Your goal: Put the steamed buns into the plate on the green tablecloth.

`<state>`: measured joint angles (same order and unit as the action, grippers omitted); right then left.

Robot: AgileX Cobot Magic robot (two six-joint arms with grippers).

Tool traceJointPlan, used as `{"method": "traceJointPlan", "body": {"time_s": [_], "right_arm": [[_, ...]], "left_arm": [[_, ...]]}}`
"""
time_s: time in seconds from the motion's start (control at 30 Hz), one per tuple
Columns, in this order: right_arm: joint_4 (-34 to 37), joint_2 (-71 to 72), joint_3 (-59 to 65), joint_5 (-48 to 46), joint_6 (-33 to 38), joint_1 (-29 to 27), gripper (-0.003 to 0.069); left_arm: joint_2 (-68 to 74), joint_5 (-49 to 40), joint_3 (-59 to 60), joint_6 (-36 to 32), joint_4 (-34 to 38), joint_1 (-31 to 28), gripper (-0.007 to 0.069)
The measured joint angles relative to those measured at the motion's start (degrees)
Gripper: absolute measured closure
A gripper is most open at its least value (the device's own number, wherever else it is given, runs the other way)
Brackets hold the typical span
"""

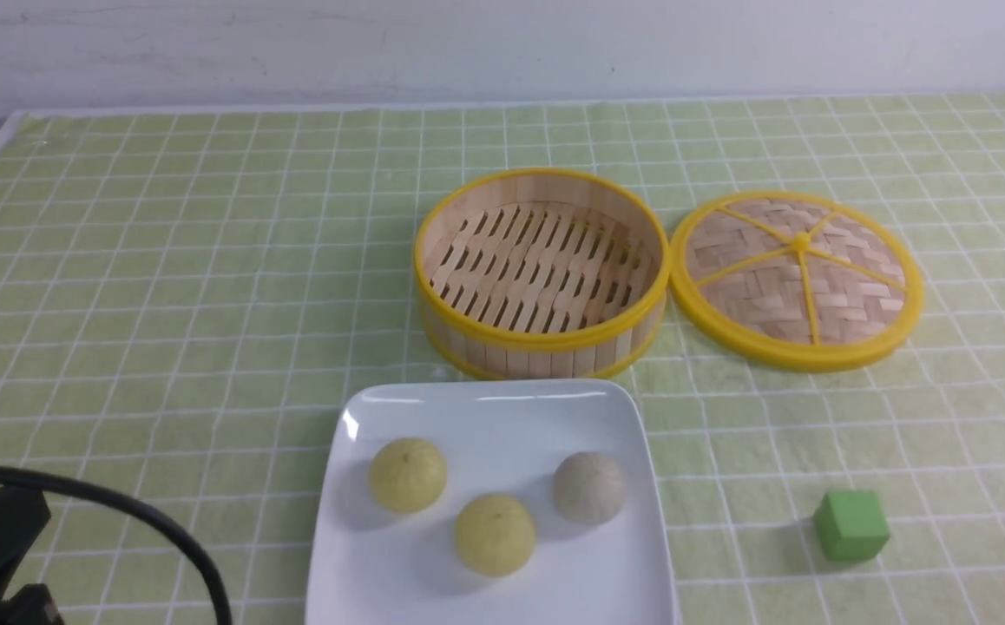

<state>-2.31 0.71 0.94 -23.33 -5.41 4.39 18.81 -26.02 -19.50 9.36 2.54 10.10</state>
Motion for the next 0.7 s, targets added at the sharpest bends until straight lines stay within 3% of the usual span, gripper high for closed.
{"method": "traceJointPlan", "body": {"time_s": [0.5, 0.7], "right_arm": [[0.1, 0.0, 0.0, 0.0, 0.0, 0.0, 0.0597], [0.1, 0.0, 0.0, 0.0, 0.0, 0.0, 0.0587]], "left_arm": [[-4.4, 2.2, 4.8, 0.6, -7.8, -0.7, 0.062], [-18.2, 4.4, 16.8, 0.8, -10.9, -7.6, 0.061]]}}
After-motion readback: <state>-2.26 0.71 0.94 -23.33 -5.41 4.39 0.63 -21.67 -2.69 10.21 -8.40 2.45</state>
